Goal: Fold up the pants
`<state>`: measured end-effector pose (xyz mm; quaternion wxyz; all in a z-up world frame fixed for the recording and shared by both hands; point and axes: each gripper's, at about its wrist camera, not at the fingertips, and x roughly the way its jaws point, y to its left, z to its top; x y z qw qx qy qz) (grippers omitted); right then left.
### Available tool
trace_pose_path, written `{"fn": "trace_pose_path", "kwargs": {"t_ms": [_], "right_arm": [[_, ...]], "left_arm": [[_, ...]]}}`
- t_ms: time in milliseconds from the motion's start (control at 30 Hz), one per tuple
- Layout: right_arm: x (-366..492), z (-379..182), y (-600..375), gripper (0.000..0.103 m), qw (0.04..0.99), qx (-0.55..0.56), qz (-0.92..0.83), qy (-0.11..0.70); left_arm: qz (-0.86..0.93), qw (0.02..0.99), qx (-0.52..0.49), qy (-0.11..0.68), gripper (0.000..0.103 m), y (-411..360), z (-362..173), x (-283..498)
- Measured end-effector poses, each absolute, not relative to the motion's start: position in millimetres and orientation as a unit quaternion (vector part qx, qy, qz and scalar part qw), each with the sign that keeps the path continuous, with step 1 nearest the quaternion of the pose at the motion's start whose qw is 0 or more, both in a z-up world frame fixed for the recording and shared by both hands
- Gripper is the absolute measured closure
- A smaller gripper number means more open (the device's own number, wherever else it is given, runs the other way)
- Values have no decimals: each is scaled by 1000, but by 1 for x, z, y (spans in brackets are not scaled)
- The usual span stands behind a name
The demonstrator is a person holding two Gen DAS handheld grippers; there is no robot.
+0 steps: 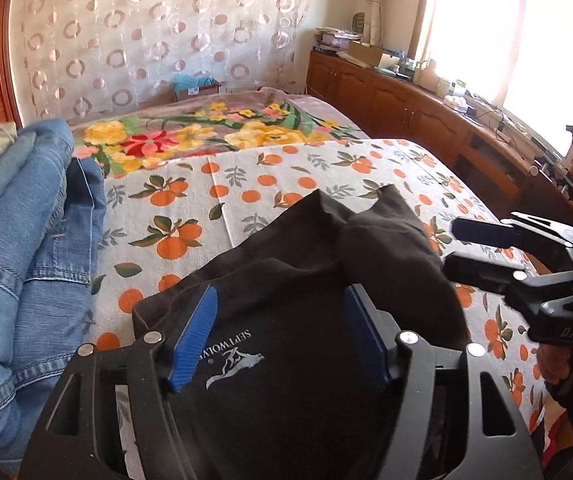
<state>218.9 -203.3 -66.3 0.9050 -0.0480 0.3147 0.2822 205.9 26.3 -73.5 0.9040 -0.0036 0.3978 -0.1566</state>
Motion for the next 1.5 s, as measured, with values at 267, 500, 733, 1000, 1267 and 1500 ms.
{"fn": "trace_pose_path", "kwargs": {"t_ms": [267, 500, 733, 1000, 1267, 1500], "right_arm": [[251, -81, -207, 96, 885, -61, 310, 343], [238, -92, -239, 101, 890, -38, 286, 354], [234, -101, -247, 101, 887, -23, 276, 370], [227, -100, -254, 100, 889, -22, 274, 366], [217, -96, -264, 96, 903, -8, 251, 348], [209, -96, -259, 96, 902, -9, 259, 345]], "left_arm": [[-155, 898, -7, 411, 35, 30, -80, 225], [-186, 887, 12, 422, 35, 6, -82, 227], [-228, 871, 18, 434, 36, -26, -82, 232], [-276, 847, 12, 453, 69, -53, -91, 229], [-279, 869, -9, 410, 101, -35, -62, 200], [-200, 916, -8, 349, 101, 21, -9, 180]]}}
